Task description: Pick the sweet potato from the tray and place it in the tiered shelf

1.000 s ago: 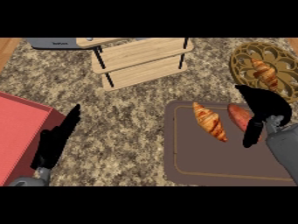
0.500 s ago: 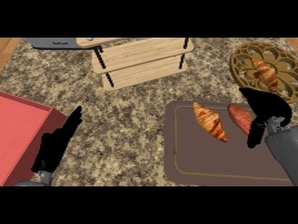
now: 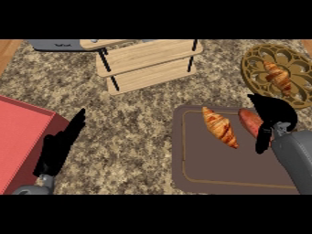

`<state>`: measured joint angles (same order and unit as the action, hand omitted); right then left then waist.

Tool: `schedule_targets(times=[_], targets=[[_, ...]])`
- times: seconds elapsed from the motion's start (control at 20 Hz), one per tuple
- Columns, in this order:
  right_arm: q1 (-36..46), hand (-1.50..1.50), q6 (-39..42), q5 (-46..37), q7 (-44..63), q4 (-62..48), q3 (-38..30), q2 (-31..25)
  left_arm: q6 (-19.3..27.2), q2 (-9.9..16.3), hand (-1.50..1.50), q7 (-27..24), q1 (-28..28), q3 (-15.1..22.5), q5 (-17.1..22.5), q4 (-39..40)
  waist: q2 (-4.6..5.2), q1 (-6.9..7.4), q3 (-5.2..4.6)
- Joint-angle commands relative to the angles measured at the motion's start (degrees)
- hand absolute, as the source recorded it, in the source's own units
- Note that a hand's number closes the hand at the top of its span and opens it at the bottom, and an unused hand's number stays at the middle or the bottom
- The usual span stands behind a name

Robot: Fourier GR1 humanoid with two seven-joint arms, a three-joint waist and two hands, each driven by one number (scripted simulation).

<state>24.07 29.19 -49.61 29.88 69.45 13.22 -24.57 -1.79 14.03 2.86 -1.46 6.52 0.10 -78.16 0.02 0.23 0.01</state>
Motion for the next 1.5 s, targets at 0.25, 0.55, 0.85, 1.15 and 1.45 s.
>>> schedule_targets(times=[0.25, 0.55, 0.85, 1.15, 1.45], targets=[[2.29, 1.5, -2.54, -4.4, -6.55, -9.07, -2.16, 4.26, -1.26, -1.25, 0.0, -0.12, 4.65, -0.99, -2.19, -4.0, -0.01, 0.14, 0.0], [1.27, 1.5, -7.96, -6.67, -13.95, -11.01, -1.24, 4.4, -2.06, -1.18, 0.0, 1.63, 0.62, -2.15, -2.53, -2.7, -0.01, 0.05, 0.01], [3.71, 1.5, -11.86, -10.41, -13.84, -12.23, -3.26, 4.2, -2.92, -1.8, 0.0, 0.9, 5.5, -2.28, -2.67, -6.01, -0.03, 0.34, 0.01], [-2.46, 1.5, -10.51, -9.99, -4.96, 5.02, -1.24, 11.63, -2.21, -2.99, 0.0, -0.11, -1.99, -4.13, -3.73, 2.45, -0.14, -0.64, -0.04], [-6.66, 1.5, -7.77, -8.87, 2.98, 22.88, 1.5, 18.24, -1.52, -3.86, 0.0, 0.86, 0.2, -3.52, -4.32, 0.37, -0.33, -0.89, -0.04]])
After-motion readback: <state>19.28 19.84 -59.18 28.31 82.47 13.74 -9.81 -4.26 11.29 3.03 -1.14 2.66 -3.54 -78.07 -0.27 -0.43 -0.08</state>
